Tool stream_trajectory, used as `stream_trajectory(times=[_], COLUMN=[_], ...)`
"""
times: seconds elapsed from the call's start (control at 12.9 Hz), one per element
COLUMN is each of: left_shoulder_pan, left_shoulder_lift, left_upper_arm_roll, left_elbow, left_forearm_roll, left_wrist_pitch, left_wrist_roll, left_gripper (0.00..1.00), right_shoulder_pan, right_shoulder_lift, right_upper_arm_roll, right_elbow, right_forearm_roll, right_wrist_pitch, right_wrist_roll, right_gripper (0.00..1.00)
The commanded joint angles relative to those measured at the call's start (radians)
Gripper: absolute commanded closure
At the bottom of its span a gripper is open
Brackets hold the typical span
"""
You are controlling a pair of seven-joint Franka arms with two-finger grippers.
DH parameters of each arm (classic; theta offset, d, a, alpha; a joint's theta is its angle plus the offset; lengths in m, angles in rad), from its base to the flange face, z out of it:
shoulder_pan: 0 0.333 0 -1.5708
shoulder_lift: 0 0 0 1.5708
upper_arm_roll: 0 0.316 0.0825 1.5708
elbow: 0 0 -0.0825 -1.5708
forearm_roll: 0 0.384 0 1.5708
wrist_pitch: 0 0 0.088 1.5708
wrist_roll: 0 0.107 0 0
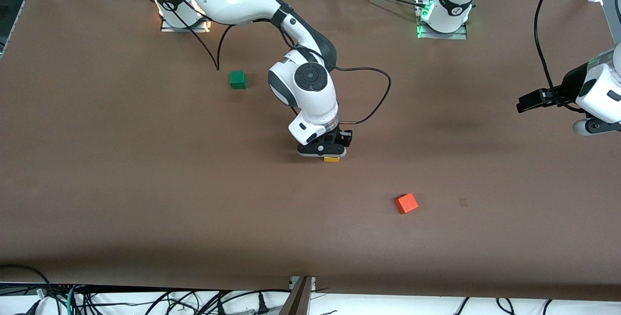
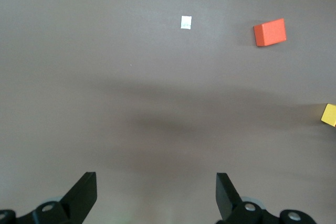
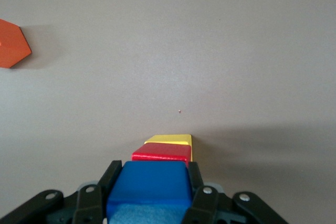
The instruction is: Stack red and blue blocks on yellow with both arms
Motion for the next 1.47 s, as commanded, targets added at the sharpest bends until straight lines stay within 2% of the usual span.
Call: stream_trajectory(times=[0.0,0.15,0.46,0.62,0.85,0.93,1.08,1.39], left_shoulder_pan=[0.004,0.002,0.002,0.002,0.001,0.002,0.002,0.002], left_shoulder_lift=[-0.005,-0.005,-0.005,-0.003,-0.003,-0.003,0.003,0.004], left_upper_arm_roll=[0.002,0.002,0.001,0.001,0.001,0.001,0.001,0.001], left_elbow=[0.005,0.006,0.006,0.006,0.008,0.008,0.008,0.009], left_forearm_roll=[-0.010,-0.010,-0.008,-0.008,-0.008,-0.008,-0.010,-0.010], left_wrist_pitch=[0.007,0.007,0.008,0.007,0.007,0.007,0.007,0.007], left_wrist_roll=[0.025,0.023,0.023,0.023,0.023,0.023,0.023,0.023], left_gripper=[0.00,0.00,0.00,0.00,0.00,0.00,0.00,0.00], right_shoulder_pan=[0.010,0.010,0.010,0.010,0.000,-0.005,-0.042,-0.108], right_shoulder_lift=[0.027,0.030,0.028,0.024,0.001,-0.025,-0.093,-0.269], right_upper_arm_roll=[-0.010,-0.011,-0.011,-0.010,-0.002,-0.002,-0.002,-0.013], right_elbow=[0.038,0.038,0.039,0.041,0.042,0.044,0.044,0.015], right_forearm_roll=[-0.011,-0.011,-0.011,-0.009,0.000,0.008,0.066,0.136], right_wrist_pitch=[0.001,0.004,0.019,0.018,-0.040,-0.068,-0.109,-0.299], right_wrist_roll=[-0.004,-0.004,-0.008,-0.005,-0.007,-0.008,-0.008,-0.036], right_gripper=[0.41,0.40,0.21,0.15,0.15,0.09,0.07,0.00])
